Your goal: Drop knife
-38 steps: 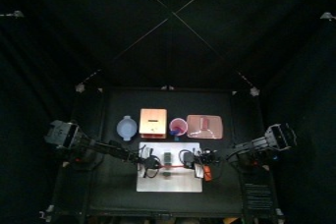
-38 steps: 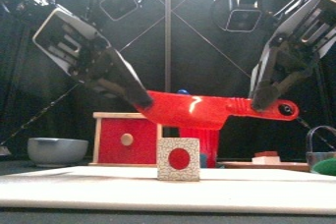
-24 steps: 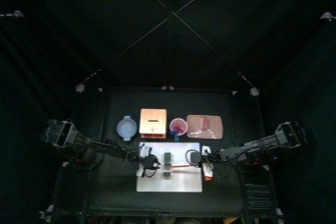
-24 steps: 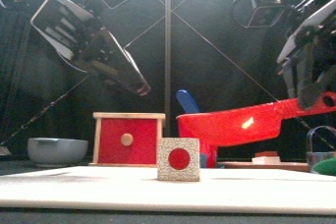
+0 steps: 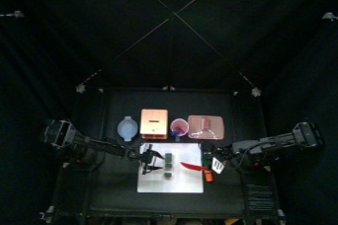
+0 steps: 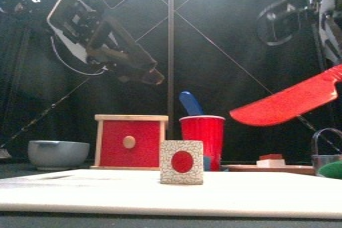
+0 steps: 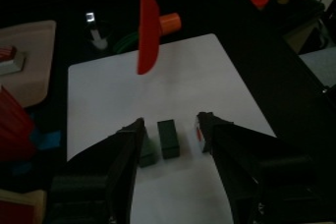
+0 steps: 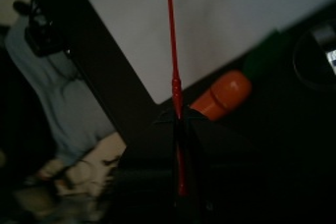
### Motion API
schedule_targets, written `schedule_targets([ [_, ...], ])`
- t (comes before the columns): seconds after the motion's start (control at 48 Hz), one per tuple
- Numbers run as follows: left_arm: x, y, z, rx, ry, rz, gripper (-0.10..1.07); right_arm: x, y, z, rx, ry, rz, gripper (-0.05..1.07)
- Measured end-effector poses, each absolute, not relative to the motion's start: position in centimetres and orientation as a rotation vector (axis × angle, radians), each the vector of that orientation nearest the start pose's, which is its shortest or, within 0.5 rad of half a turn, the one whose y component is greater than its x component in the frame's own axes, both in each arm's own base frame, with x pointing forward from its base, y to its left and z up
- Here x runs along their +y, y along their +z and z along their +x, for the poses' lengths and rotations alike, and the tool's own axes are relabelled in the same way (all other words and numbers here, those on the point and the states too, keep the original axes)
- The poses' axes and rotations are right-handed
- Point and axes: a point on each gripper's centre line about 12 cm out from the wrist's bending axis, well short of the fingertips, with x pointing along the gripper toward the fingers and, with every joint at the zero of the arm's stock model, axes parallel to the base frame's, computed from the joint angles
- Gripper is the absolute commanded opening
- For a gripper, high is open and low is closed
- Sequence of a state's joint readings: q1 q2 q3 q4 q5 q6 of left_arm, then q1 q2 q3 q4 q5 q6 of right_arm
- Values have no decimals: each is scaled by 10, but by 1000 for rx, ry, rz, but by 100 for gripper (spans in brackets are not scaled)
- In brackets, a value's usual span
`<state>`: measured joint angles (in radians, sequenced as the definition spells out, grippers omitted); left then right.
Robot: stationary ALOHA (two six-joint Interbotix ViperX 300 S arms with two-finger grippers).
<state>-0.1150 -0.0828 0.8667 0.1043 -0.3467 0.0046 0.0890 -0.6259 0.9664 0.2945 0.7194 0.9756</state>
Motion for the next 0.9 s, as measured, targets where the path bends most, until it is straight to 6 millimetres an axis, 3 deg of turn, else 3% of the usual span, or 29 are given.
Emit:
schedule_targets([
  [0.271, -44, 168, 350, 423, -171, 121, 85, 41, 190, 211, 956, -600, 1430, 44],
  [0.583, -45, 164, 345, 433, -193, 156, 85, 68, 163, 235, 961, -644, 1588, 88],
  [0.812, -45, 164, 342, 435, -193, 156, 85, 82, 162, 261, 916, -577, 1589, 89],
  [0.896, -45, 164, 342, 436, -194, 158, 85, 81, 161, 261, 924, -572, 1552, 89],
])
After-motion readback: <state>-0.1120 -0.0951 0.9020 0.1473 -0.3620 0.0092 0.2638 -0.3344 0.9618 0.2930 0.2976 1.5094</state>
